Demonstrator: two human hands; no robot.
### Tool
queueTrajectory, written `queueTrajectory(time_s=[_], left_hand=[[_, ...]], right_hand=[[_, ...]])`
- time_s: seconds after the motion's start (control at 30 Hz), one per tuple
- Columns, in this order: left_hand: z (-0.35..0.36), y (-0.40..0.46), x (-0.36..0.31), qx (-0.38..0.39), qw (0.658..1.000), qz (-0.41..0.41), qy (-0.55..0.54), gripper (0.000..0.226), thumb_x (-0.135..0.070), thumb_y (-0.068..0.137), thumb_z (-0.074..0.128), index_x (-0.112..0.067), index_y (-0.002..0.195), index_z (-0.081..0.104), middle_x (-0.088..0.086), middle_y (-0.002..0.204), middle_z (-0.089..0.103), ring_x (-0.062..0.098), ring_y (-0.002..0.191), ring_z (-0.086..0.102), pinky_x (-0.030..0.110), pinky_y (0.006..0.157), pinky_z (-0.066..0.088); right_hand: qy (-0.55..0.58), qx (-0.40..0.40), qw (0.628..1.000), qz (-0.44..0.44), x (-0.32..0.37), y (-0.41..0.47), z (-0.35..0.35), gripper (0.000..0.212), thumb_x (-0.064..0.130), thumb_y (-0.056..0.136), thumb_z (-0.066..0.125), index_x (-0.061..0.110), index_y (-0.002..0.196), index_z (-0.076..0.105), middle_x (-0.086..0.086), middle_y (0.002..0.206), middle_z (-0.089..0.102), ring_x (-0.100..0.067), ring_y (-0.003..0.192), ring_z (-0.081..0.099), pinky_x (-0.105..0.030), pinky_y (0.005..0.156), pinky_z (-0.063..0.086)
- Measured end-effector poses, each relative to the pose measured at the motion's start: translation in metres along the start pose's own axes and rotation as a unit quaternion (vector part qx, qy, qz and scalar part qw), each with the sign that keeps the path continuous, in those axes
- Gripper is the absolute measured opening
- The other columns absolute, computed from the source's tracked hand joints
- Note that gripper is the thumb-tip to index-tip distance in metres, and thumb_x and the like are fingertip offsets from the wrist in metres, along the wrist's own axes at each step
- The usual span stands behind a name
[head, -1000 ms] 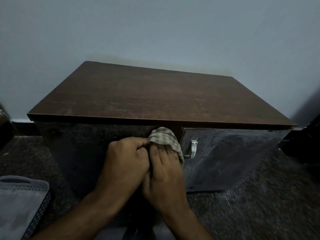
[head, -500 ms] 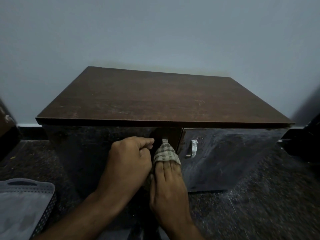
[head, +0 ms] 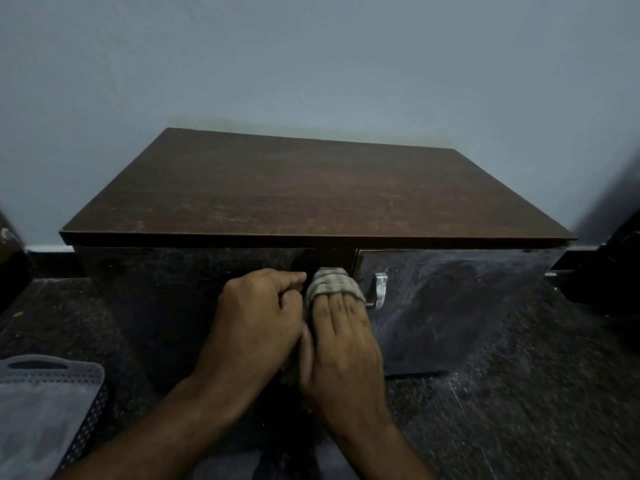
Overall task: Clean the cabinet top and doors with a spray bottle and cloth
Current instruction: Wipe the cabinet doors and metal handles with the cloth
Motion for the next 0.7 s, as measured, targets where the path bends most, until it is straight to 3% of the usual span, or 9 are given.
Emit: queueTrajectory(time_s=[0.2,0.37,0.47,0.57,0.7], left_hand=[[-0.002,0.002,0.001,-0.009,1.0,0.002,0.0,0.03,-0.006,0.084,0.058,-0.018,0.105,0.076,-0.008,0.101,0.074,-0.004,0.091,0.063,-0.008,0.078,0.035],[0.004,0.002,0.0,0.003,1.0,0.007,0.003,0.032,-0.008,0.086,0.058,-0.02,0.11,0.074,-0.009,0.107,0.073,-0.004,0.097,0.062,-0.008,0.079,0.034],[0.005,0.001,0.003,0.004,1.0,0.006,0.003,0.03,-0.007,0.086,0.059,-0.019,0.109,0.074,-0.007,0.105,0.073,-0.003,0.094,0.062,-0.009,0.079,0.034],[0.006,0.001,0.004,0.011,1.0,0.008,0.004,0.029,-0.006,0.086,0.061,-0.018,0.109,0.075,-0.007,0.105,0.073,-0.002,0.094,0.063,-0.008,0.08,0.034],[0.014,-0.002,0.003,0.033,0.999,0.015,0.008,0.028,-0.008,0.085,0.063,-0.02,0.107,0.075,-0.009,0.105,0.073,-0.004,0.095,0.062,-0.009,0.078,0.035]], right_hand=[[-0.007,0.015,0.999,0.03,-0.009,-0.009,0.009,0.051,0.036,0.098,0.047,0.004,0.137,0.048,-0.014,0.135,0.055,-0.031,0.128,0.05,-0.043,0.117,0.032],[0.003,0.018,1.0,0.002,0.002,0.001,0.003,0.05,0.034,0.101,0.039,0.009,0.143,0.045,-0.01,0.147,0.048,-0.025,0.141,0.04,-0.039,0.123,0.02],[0.011,0.044,0.999,-0.01,0.001,-0.01,0.022,0.05,0.03,0.103,0.038,0.008,0.147,0.039,-0.012,0.156,0.037,-0.025,0.149,0.028,-0.043,0.123,0.021],[0.003,0.065,0.998,-0.002,-0.007,-0.029,0.043,0.05,0.03,0.102,0.045,0.007,0.146,0.039,-0.013,0.158,0.034,-0.026,0.15,0.023,-0.046,0.12,0.026],[0.048,0.076,0.996,0.017,-0.008,-0.047,0.063,0.056,0.036,0.103,0.041,0.005,0.149,0.036,-0.014,0.16,0.028,-0.027,0.152,0.018,-0.048,0.118,0.029]])
Point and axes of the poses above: each hand's wrist, its own y-axis towards the middle knuckle, its own z-axis out of the palm, x = y × z, the point moved 10 cm from there along y, towards the middle knuckle
